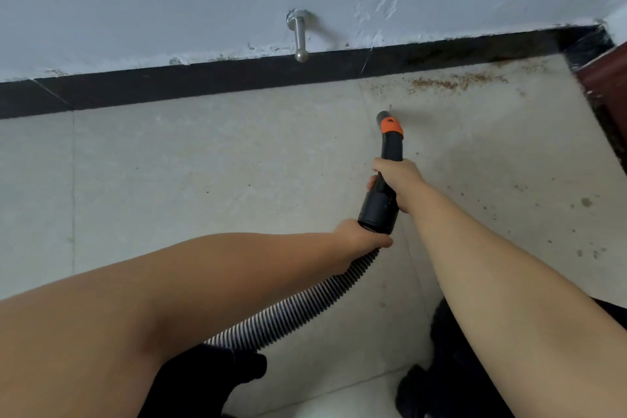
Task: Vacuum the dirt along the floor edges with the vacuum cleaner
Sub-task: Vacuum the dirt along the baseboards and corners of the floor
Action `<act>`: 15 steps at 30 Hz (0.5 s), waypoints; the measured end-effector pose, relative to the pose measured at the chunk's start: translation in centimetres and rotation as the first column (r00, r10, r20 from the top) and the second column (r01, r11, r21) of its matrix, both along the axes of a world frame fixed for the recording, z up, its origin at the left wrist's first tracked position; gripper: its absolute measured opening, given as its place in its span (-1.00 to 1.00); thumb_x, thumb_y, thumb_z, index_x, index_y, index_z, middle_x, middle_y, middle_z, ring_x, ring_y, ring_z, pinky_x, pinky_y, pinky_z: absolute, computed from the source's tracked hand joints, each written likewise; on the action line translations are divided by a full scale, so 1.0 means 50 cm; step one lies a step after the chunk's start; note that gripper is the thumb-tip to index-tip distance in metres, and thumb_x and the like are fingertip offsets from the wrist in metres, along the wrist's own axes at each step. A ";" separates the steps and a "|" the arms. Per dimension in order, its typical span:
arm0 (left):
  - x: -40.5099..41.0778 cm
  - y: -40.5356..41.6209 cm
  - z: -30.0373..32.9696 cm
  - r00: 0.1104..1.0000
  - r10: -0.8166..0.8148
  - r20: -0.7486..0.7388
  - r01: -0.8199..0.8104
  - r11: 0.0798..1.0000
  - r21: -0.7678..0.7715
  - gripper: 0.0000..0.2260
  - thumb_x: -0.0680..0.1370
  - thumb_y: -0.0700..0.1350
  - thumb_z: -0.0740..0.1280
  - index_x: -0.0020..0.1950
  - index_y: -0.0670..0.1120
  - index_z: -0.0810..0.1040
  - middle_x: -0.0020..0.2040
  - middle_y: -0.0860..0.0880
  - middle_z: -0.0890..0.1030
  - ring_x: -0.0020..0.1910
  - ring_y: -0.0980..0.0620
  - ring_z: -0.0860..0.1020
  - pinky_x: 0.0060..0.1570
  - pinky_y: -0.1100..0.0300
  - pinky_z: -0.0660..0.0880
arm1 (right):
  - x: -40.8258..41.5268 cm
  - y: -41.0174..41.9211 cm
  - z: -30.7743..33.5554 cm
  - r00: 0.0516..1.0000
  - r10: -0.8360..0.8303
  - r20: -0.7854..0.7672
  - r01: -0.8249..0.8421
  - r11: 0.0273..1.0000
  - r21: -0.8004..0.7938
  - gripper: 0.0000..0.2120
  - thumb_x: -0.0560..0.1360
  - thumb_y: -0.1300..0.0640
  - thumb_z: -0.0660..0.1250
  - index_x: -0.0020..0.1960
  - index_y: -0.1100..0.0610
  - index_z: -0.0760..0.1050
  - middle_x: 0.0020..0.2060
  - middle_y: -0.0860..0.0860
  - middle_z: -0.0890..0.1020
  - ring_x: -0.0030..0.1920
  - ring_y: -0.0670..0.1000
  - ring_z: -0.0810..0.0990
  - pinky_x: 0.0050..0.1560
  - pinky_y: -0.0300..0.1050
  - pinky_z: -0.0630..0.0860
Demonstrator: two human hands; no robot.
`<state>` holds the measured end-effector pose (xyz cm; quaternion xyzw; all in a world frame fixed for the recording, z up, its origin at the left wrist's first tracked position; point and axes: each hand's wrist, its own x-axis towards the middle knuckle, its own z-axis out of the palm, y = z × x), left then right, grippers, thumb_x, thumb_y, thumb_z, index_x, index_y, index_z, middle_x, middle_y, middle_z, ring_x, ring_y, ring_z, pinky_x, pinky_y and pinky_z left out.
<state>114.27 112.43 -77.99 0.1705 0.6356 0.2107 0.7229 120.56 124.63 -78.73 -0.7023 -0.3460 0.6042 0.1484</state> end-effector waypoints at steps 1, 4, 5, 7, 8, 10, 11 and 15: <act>-0.005 0.011 0.005 1.000 -0.013 0.019 0.013 1.000 -0.001 -0.82 0.47 -0.13 0.45 -0.04 -0.11 0.48 -0.20 -0.09 0.54 -0.31 0.01 0.51 -0.29 0.22 0.51 | 0.002 0.010 0.002 1.000 -0.013 -0.008 0.013 1.000 -0.011 -0.89 0.45 0.30 0.28 -0.08 0.20 0.35 -0.43 0.11 0.50 -0.55 0.01 0.50 -0.42 -0.15 0.51; -0.008 0.042 0.014 0.998 -0.051 0.034 0.051 0.999 0.018 -0.81 0.50 -0.13 0.43 0.01 -0.15 0.48 -0.23 -0.09 0.54 -0.34 0.01 0.52 -0.32 0.22 0.54 | 0.013 0.040 0.009 0.999 -0.030 -0.029 0.029 0.999 -0.036 -0.91 0.46 0.30 0.28 -0.11 0.20 0.37 -0.43 0.09 0.51 -0.54 0.00 0.50 -0.44 -0.18 0.52; -0.004 0.054 0.016 0.998 -0.060 0.022 0.060 0.998 0.026 -0.83 0.50 -0.13 0.43 -0.03 -0.13 0.47 -0.24 -0.09 0.54 -0.36 0.02 0.52 -0.37 0.25 0.54 | 0.017 0.052 0.009 0.999 -0.024 -0.031 0.022 0.999 -0.038 -0.92 0.46 0.30 0.28 -0.11 0.20 0.38 -0.43 0.09 0.51 -0.53 0.01 0.50 -0.42 -0.17 0.52; 0.013 0.075 0.015 0.998 -0.058 -0.021 0.059 0.997 0.040 -0.83 0.49 -0.14 0.43 -0.07 -0.12 0.45 -0.27 -0.09 0.53 -0.39 0.01 0.51 -0.40 0.25 0.53 | 0.023 0.076 0.009 0.999 0.010 -0.044 -0.012 0.999 -0.041 -0.92 0.46 0.30 0.28 -0.10 0.20 0.38 -0.41 0.09 0.51 -0.50 0.01 0.51 -0.38 -0.14 0.53; 0.023 0.082 0.012 0.998 -0.039 -0.045 0.041 0.998 0.046 -0.82 0.49 -0.14 0.44 -0.05 -0.13 0.46 -0.28 -0.09 0.53 -0.40 0.01 0.50 -0.40 0.24 0.52 | 0.021 0.086 0.009 0.998 0.040 -0.049 -0.042 0.998 -0.042 -0.92 0.46 0.30 0.28 -0.09 0.20 0.39 -0.41 0.09 0.51 -0.49 0.02 0.51 -0.38 -0.14 0.54; 0.044 0.092 0.004 0.996 0.042 -0.084 -0.038 0.998 0.049 -0.80 0.48 -0.15 0.43 0.01 -0.17 0.47 -0.30 -0.09 0.52 -0.43 0.01 0.49 -0.45 0.26 0.49 | 0.011 0.103 0.010 0.991 0.125 -0.052 -0.127 0.991 -0.040 -0.91 0.46 0.31 0.29 -0.08 0.22 0.38 -0.41 0.09 0.51 -0.50 0.02 0.51 -0.44 -0.19 0.53; 0.051 0.094 0.000 0.991 0.087 -0.104 -0.083 0.995 0.047 -0.78 0.48 -0.15 0.43 0.03 -0.18 0.47 -0.30 -0.09 0.51 -0.43 0.02 0.48 -0.48 0.27 0.48 | 0.004 0.108 0.011 0.985 0.166 -0.056 -0.168 0.985 -0.036 -0.90 0.46 0.31 0.29 -0.07 0.23 0.38 -0.41 0.10 0.50 -0.51 0.02 0.50 -0.48 -0.21 0.52; 0.059 0.099 -0.006 0.972 0.158 -0.172 -0.155 0.987 0.035 -0.76 0.47 -0.13 0.43 0.07 -0.17 0.48 -0.29 -0.08 0.53 -0.42 0.04 0.49 -0.50 0.31 0.48 | -0.009 0.116 0.002 0.976 0.207 -0.060 -0.209 0.978 -0.021 -0.87 0.46 0.32 0.28 -0.03 0.23 0.36 -0.40 0.11 0.49 -0.52 0.03 0.48 -0.47 -0.19 0.51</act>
